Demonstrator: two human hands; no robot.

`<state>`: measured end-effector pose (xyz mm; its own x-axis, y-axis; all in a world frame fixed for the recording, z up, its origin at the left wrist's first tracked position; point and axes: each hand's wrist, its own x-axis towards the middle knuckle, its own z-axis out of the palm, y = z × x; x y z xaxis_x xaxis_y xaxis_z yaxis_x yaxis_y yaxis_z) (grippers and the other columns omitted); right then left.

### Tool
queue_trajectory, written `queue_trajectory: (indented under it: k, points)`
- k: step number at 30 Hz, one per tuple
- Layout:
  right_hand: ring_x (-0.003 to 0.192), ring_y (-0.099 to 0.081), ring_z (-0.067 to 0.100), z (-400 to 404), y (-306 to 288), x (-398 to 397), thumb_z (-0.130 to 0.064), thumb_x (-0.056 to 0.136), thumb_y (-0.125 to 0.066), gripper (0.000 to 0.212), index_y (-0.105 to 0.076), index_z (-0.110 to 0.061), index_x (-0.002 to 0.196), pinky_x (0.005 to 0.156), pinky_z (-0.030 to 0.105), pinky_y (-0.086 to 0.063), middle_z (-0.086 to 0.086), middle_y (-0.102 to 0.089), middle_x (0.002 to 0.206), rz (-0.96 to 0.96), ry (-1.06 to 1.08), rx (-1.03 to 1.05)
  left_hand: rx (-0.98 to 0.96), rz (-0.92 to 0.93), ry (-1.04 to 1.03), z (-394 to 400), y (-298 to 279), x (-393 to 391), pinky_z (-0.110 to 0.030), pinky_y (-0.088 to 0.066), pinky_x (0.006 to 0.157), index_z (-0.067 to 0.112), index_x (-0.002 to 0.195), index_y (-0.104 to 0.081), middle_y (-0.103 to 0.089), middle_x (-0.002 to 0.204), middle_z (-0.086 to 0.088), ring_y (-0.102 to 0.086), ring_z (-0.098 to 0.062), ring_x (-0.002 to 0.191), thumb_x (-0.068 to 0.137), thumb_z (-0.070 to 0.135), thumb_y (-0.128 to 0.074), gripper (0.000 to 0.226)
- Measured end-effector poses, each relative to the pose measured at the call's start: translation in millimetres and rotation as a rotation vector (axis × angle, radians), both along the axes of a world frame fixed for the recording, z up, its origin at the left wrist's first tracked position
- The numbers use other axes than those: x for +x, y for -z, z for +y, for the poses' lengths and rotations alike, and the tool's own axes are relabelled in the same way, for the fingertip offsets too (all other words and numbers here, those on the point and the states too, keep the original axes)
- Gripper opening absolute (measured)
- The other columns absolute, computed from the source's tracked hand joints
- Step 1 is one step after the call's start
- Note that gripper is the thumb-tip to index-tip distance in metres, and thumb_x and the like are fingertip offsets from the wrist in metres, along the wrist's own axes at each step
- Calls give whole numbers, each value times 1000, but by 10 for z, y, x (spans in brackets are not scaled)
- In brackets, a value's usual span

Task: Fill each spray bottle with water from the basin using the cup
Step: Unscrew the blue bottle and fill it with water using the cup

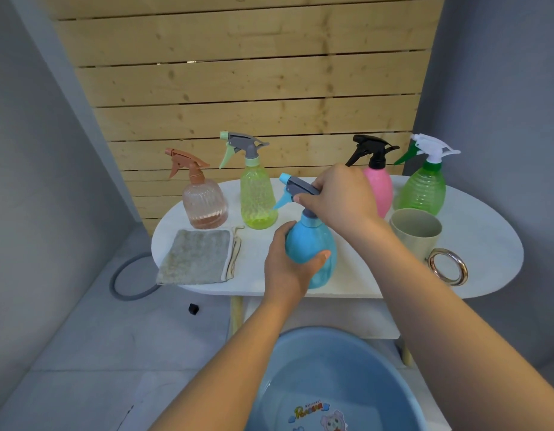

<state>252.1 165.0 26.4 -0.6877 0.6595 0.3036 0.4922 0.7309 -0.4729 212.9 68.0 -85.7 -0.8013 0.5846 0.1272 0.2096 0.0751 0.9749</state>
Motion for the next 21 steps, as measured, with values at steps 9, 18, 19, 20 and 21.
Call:
queue_trajectory:
  k: [9,18,19,20,21]
  points:
    - [60,-52,14,46,49,116,-40,85,-66,24,-70,-17,79,52,26,-35,-7,-62,61,72,-163,-192,-74,-43,138,-4,-52,-68,-29,-50,85,42,117,-37,-54,117,11,-55,-14,110,54,34,-81,77]
    - [100,-63,21,390,385,480,-43,88,-61,54,-50,-18,135,85,34,-54,4,-61,121,-169,-235,-756,-161,-29,80,72,-53,-112,-37,-53,84,35,120,-41,-54,100,20,-57,-14,97,63,15,-84,74]
    - [101,-63,21,414,405,478,-40,90,-58,49,-51,-20,134,86,34,-54,2,-61,122,-121,-226,-791,-148,-17,68,119,-65,-121,-35,-53,82,36,117,-41,-54,99,20,-57,-12,96,63,15,-84,72]
    - [102,-63,21,446,437,454,-38,92,-57,45,-52,-20,133,88,34,-53,2,-61,122,-71,-215,-816,-133,6,65,162,-85,-140,-33,-52,81,37,113,-41,-55,99,21,-57,-10,94,63,14,-84,70]
    - [103,-63,21,483,464,419,-35,93,-55,43,-52,-19,133,90,35,-52,2,-61,123,-14,-197,-838,-109,35,62,213,-116,-174,-30,-52,79,39,109,-42,-55,99,21,-58,-6,93,63,12,-84,68]
